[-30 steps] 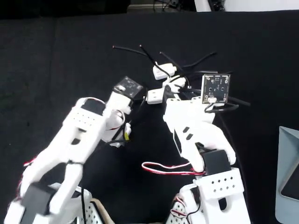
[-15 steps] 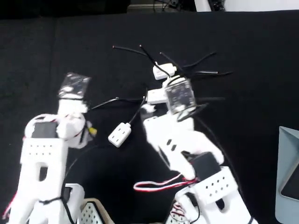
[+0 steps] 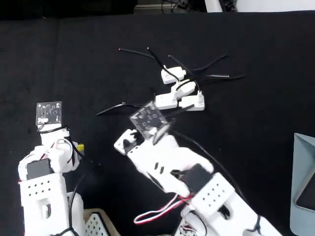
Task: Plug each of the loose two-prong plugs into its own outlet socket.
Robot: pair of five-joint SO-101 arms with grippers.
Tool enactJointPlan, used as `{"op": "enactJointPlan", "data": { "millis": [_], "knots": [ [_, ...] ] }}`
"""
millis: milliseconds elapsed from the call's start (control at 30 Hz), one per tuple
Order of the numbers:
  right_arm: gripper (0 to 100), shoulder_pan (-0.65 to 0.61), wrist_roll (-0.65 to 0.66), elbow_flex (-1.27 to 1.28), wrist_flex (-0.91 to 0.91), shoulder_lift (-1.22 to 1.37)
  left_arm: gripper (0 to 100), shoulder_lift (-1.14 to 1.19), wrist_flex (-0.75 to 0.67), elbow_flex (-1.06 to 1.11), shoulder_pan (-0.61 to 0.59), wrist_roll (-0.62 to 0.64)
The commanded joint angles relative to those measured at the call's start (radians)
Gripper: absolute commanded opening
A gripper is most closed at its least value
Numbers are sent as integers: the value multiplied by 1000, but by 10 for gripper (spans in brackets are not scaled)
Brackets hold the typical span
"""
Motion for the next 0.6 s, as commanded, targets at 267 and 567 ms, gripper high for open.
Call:
{"op": "enactJointPlan", "data": {
  "millis": [267,567],
  "knots": [
    [11,-20,9,-162,-210,444,245,-15,-29,7,-13,11],
    [11,-20,11,-171,-296,590,245,-15,-29,7,-12,11]
  ]
}}
